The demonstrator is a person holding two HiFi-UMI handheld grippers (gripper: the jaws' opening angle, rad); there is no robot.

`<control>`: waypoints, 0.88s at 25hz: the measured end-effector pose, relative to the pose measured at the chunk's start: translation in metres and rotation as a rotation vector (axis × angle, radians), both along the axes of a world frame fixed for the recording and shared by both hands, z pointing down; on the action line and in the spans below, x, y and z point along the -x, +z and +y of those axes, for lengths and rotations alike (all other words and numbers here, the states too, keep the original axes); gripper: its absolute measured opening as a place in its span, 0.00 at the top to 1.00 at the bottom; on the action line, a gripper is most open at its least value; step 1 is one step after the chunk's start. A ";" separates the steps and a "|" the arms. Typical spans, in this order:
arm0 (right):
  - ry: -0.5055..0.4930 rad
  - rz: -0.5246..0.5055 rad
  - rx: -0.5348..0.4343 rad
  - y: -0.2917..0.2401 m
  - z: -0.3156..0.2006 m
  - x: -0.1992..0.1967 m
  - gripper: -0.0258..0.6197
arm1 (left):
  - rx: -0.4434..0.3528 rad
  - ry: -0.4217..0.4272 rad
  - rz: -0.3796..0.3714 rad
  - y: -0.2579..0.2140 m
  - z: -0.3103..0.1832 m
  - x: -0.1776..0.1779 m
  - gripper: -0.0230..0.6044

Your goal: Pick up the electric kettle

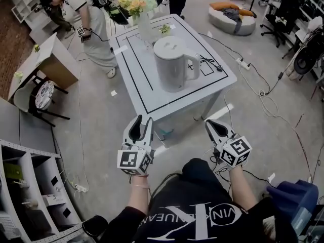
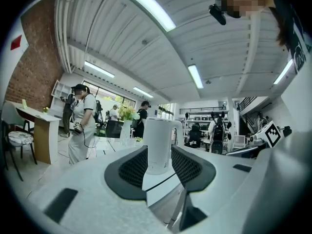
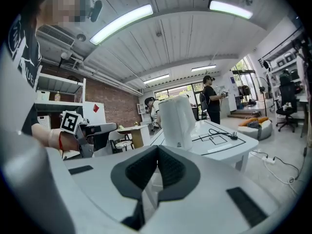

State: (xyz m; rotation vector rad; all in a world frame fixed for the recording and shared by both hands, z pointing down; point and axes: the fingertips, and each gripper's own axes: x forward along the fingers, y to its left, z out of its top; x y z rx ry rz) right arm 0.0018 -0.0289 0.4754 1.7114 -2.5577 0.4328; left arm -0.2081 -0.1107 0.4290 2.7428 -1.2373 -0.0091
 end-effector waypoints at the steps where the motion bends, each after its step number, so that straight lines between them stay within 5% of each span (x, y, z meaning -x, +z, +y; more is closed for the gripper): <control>1: 0.003 0.001 -0.001 -0.001 -0.002 -0.002 0.96 | 0.002 0.012 0.001 0.000 -0.001 -0.005 0.76; 22: -0.056 -0.004 0.026 0.007 -0.102 -0.091 0.96 | 0.022 0.271 0.048 -0.007 -0.072 -0.173 0.74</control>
